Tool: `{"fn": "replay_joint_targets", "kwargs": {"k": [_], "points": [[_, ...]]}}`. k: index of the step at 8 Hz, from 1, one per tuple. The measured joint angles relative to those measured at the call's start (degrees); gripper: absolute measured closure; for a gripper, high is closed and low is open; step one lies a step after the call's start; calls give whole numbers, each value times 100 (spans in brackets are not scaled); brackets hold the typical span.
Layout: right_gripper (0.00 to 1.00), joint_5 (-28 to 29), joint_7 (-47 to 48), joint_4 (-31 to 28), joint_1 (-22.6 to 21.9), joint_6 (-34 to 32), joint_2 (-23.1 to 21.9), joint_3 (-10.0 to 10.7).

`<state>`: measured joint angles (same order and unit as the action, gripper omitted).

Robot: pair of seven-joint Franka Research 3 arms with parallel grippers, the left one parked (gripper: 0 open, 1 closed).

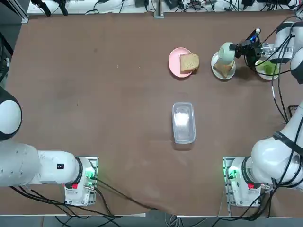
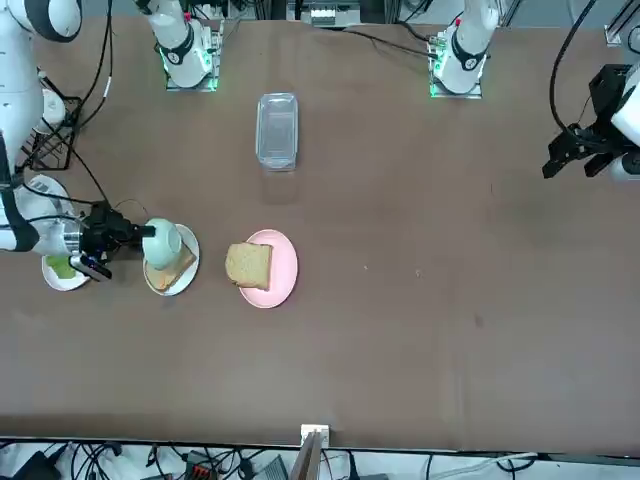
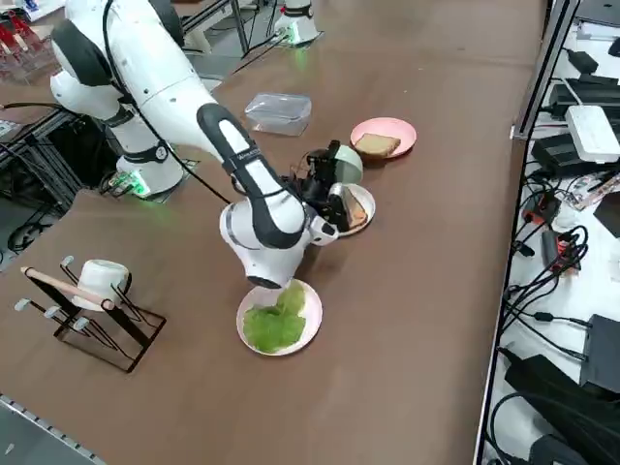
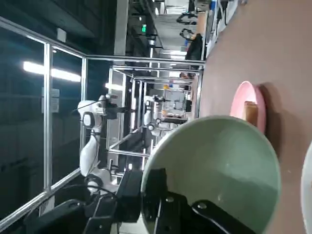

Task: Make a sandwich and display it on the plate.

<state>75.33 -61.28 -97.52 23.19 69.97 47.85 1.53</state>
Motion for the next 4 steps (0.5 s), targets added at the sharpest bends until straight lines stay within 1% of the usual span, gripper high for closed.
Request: {"fn": "replay_joint_targets", "kwargs": {"k": [2, 3, 4], "points": [[95, 19, 20, 77, 1, -8, -1, 0], [95, 9, 162, 226, 1, -3, -23, 6], [95, -133, 375, 463, 2, 14, -48, 20]]}}
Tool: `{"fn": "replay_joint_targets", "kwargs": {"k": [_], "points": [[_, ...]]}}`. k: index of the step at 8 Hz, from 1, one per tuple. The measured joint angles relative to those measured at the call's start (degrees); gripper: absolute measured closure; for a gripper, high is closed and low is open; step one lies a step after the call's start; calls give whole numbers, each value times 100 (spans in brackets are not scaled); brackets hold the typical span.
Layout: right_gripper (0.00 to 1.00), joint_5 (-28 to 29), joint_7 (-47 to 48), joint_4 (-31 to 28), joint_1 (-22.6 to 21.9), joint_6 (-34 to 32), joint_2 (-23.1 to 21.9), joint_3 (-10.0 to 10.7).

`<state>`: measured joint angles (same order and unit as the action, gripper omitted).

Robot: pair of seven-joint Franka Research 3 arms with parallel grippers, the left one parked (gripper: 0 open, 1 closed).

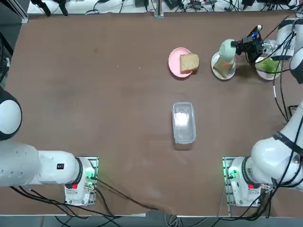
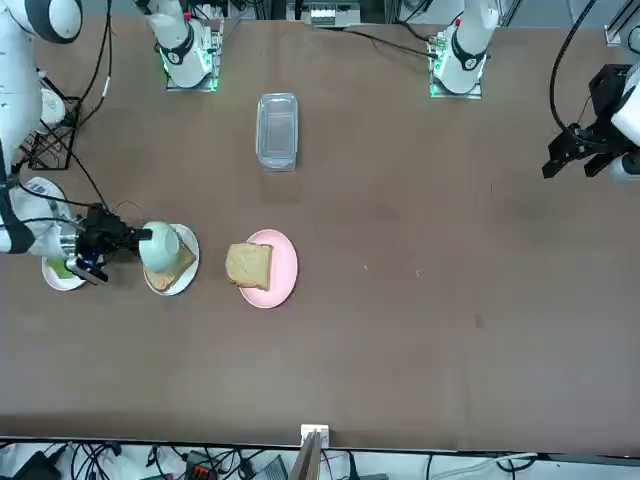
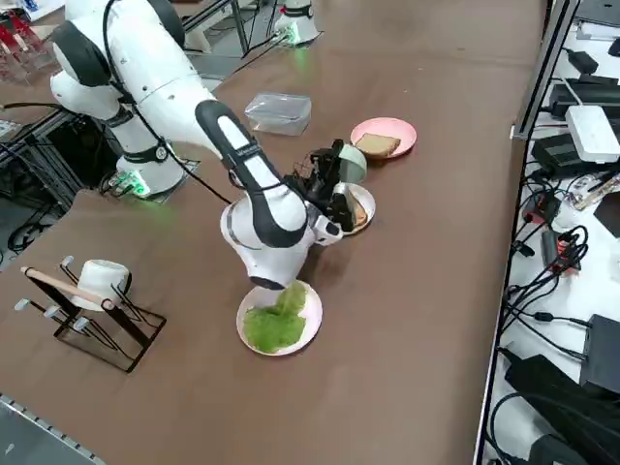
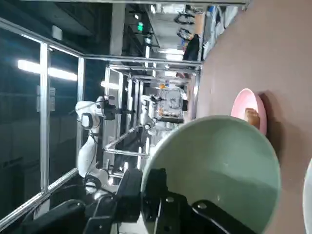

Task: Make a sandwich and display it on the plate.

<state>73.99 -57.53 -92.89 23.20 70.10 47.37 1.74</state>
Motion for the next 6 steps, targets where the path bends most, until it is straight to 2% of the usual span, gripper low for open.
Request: {"fn": "replay_joint_targets", "kwargs": {"k": [3, 6], "points": [[95, -1160, 390, 1019, -4, 394, -81, 9], [95, -2654, 443, 2119, -110, 1354, -121, -23]]}}
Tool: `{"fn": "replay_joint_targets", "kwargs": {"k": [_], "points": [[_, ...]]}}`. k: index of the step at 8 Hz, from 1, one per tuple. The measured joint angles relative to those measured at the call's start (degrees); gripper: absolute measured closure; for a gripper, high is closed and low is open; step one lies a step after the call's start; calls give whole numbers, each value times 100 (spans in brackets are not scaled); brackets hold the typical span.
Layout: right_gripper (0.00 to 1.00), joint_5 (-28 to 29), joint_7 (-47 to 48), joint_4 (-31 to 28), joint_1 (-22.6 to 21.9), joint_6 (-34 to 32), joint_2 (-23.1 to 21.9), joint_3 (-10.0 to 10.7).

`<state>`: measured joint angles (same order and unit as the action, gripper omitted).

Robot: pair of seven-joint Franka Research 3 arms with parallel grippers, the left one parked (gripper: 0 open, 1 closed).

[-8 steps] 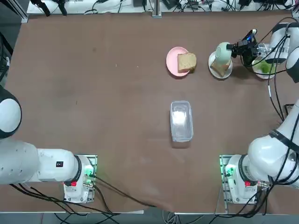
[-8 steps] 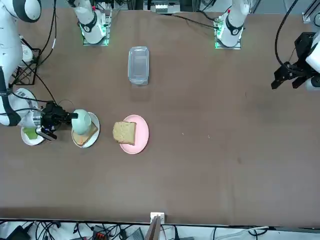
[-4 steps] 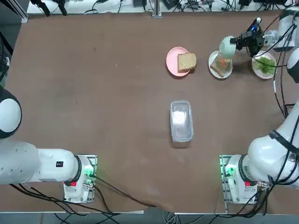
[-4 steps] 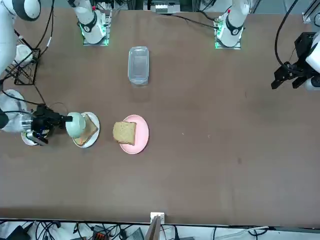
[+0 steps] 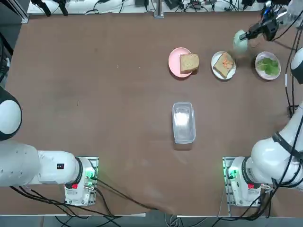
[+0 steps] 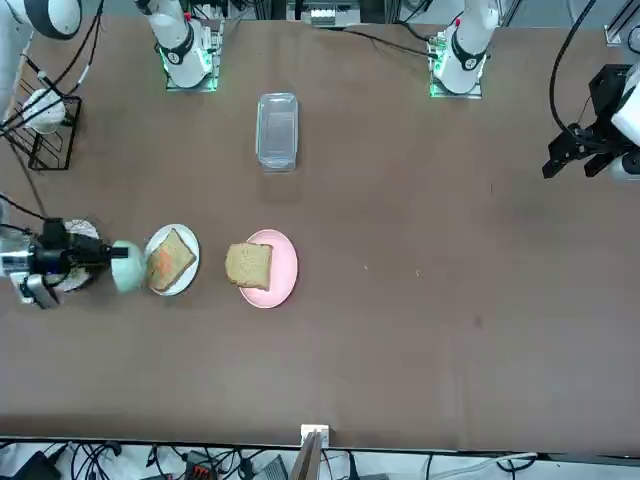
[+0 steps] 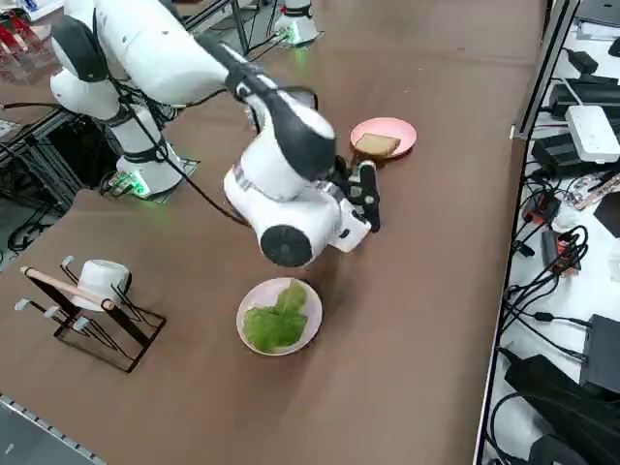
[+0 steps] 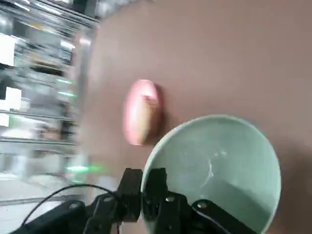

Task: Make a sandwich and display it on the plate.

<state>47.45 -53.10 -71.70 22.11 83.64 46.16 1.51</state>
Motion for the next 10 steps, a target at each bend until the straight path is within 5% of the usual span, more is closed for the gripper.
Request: {"fn": "replay_joint_targets", "kwargs": {"k": [6, 10], "points": [[95, -3265, 57, 568, -462, 3238, 119, -21], [95, -4620, 47, 551, -443, 5069, 791, 15]]}}
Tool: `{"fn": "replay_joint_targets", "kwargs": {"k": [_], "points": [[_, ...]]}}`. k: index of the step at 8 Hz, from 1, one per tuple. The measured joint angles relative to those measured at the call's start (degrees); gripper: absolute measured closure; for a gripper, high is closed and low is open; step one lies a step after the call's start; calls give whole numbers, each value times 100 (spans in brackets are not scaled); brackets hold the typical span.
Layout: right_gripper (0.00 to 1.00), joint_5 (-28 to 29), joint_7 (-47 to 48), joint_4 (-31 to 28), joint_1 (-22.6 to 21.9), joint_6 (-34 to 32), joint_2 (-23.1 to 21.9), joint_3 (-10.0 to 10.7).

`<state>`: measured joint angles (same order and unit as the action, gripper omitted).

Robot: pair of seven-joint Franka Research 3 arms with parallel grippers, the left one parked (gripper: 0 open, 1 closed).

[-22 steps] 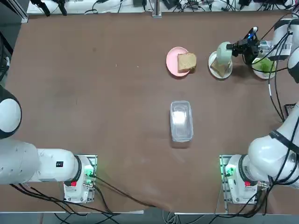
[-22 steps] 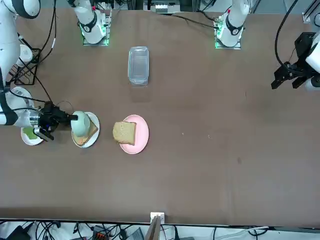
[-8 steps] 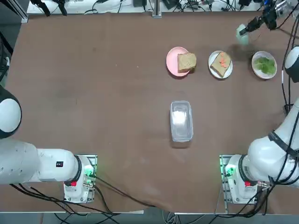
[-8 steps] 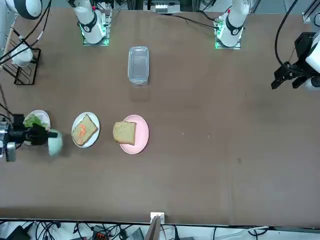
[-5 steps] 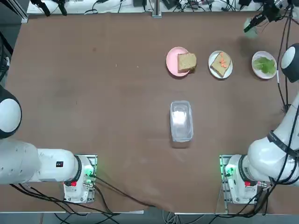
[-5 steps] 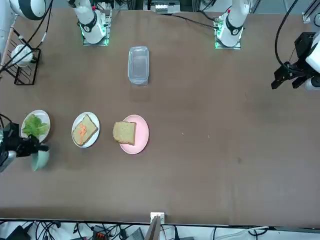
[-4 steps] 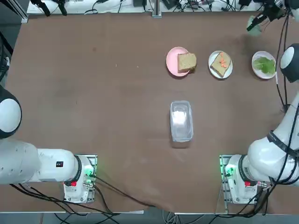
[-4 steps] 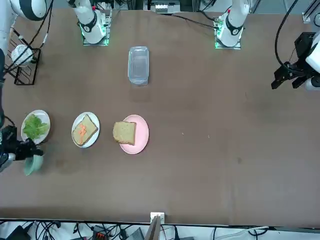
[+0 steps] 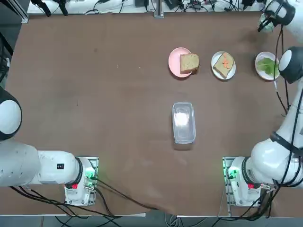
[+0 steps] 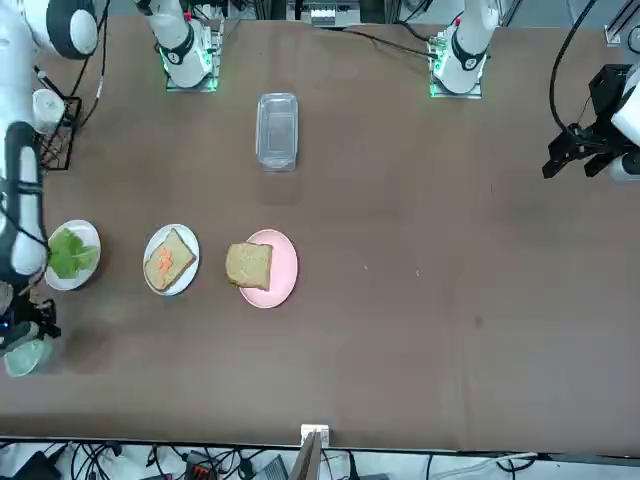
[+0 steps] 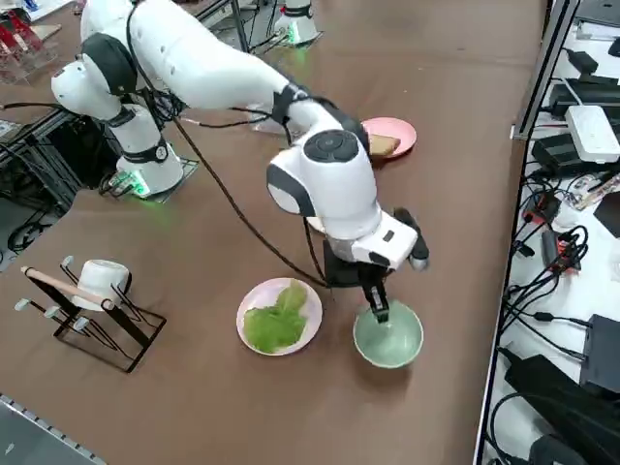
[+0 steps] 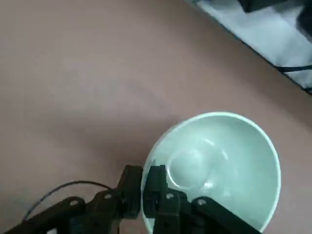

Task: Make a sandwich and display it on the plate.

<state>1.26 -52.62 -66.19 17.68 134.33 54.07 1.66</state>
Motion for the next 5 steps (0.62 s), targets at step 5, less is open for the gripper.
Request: {"fn": "replay_joint_targets", "kwargs": {"k": [5], "points": [[61, -255, 9, 9, 8, 142, 229, 87]]}}
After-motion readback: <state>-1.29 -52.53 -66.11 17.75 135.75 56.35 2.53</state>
